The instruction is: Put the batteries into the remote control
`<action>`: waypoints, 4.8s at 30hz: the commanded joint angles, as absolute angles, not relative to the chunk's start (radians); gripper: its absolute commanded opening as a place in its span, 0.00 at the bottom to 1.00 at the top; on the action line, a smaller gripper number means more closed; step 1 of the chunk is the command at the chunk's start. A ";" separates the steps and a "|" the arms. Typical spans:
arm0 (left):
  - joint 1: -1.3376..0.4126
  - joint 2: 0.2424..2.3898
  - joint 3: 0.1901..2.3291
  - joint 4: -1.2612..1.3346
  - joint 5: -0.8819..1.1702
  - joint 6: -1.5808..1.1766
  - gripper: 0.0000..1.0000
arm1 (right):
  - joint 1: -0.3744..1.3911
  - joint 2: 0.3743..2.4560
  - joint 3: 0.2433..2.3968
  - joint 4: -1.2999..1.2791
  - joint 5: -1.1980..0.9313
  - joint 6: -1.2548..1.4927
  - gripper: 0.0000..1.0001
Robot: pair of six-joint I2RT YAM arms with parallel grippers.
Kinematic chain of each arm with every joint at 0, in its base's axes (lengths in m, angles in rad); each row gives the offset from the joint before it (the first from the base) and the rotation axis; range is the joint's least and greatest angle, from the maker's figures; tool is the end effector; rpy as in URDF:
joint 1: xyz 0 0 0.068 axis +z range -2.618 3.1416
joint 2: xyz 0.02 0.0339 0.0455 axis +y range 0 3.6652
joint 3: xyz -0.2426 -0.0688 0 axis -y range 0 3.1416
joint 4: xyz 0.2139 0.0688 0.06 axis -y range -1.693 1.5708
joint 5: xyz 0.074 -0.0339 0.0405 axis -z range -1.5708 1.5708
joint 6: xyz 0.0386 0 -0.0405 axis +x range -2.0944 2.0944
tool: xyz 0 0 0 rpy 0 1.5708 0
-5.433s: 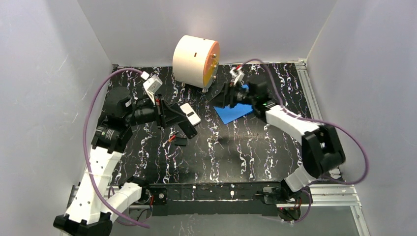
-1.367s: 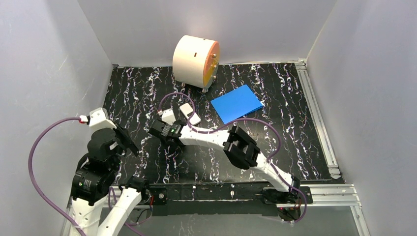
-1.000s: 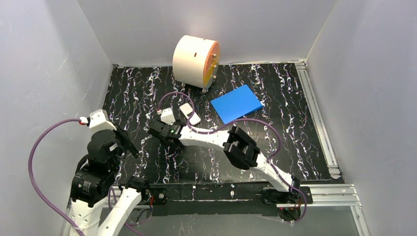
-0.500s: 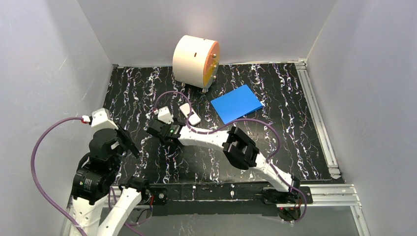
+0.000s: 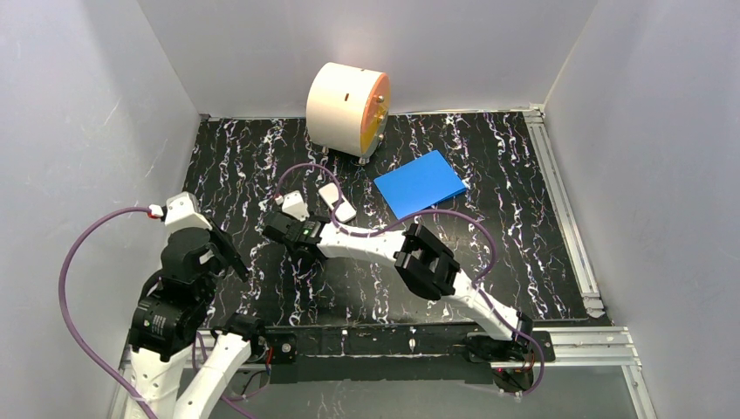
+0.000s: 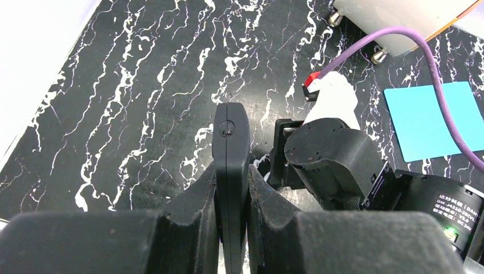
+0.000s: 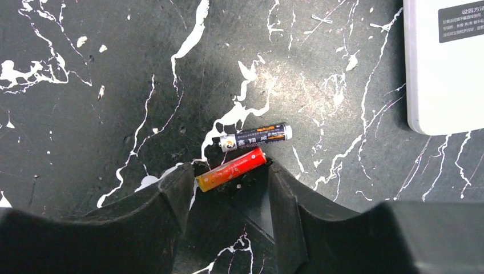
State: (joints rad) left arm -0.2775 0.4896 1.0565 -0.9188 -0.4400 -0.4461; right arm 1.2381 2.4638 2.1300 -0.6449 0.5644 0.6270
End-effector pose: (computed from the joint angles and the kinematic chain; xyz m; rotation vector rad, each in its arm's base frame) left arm 0.0587 0.0004 0.3555 -0.4474 1.8348 -0.0708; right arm 0.1796 0.4566 0.1638 -0.5076 2.2987 0.1694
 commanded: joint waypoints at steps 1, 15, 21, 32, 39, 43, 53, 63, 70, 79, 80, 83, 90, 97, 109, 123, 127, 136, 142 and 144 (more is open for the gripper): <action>-0.274 0.494 1.043 -0.905 -0.443 -0.451 0.00 | 1.225 2.476 2.095 -0.679 0.553 0.644 0.56; -0.275 0.479 1.018 -0.904 -0.431 -0.472 0.00 | 1.225 2.361 2.028 -0.731 0.564 0.572 0.29; -0.274 0.480 1.018 -0.900 -0.431 -0.470 0.00 | 1.223 2.300 1.928 -0.756 0.535 0.574 0.25; -0.273 0.484 1.016 -0.891 -0.430 -0.465 0.00 | 1.219 2.223 1.943 -0.661 0.460 0.468 0.68; -0.274 0.494 1.031 -0.890 -0.437 -0.452 0.00 | 1.176 2.315 2.023 -0.658 0.410 0.480 0.65; -0.274 0.494 1.036 -0.890 -0.437 -0.445 0.00 | 1.152 2.371 2.068 -0.657 0.364 0.487 0.52; -0.273 0.506 1.038 -0.890 -0.425 -0.448 0.00 | 1.140 2.440 2.095 -0.644 0.358 0.475 0.35; -0.275 0.520 1.024 -0.857 -0.375 -0.441 0.00 | 1.133 2.393 2.055 -0.688 0.361 0.455 0.14; -0.274 0.564 0.985 -0.718 -0.084 -0.390 0.00 | 1.108 2.158 1.868 -0.576 0.450 0.481 0.13; -0.274 0.783 0.985 -0.428 0.462 -0.401 0.00 | 0.950 1.723 1.526 -0.372 0.398 0.541 0.15; -0.275 0.807 0.989 -0.370 0.523 -0.416 0.00 | 0.936 1.678 1.503 -0.340 0.374 0.525 0.15; -0.275 0.866 0.984 -0.178 0.691 -0.499 0.00 | 0.917 1.556 1.470 -0.264 0.304 0.501 0.16; -0.275 0.948 1.018 0.157 0.759 -0.679 0.00 | 0.911 1.407 1.521 -0.212 0.199 0.541 0.18; -0.275 1.063 1.090 0.289 0.719 -0.893 0.00 | 0.922 1.299 1.457 0.014 0.096 0.575 0.18; -0.275 1.159 1.157 0.366 0.694 -1.076 0.00 | 0.966 1.327 1.539 -0.100 0.081 0.450 0.18; -0.275 1.209 1.167 0.471 0.707 -1.166 0.00 | 0.977 1.340 1.534 -0.162 0.115 0.371 0.22; -0.275 1.214 1.142 0.538 0.702 -1.229 0.00 | 0.978 1.330 1.500 -0.141 0.115 0.382 0.23; -0.276 1.223 1.124 0.586 0.710 -1.266 0.00 | 0.977 1.344 1.488 -0.126 0.111 0.389 0.27; -0.276 1.219 1.116 0.589 0.712 -1.268 0.00 | 0.978 1.326 1.485 -0.133 0.150 0.387 0.42; -0.275 1.218 1.117 0.590 0.712 -1.268 0.00 | 0.977 1.322 1.487 -0.131 0.152 0.391 0.44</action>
State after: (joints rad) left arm -0.2768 1.2400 1.1183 0.5247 0.6804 -1.2419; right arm 0.9855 1.3365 1.4902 -0.1486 0.0978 0.4004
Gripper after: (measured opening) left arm 0.146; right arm 0.420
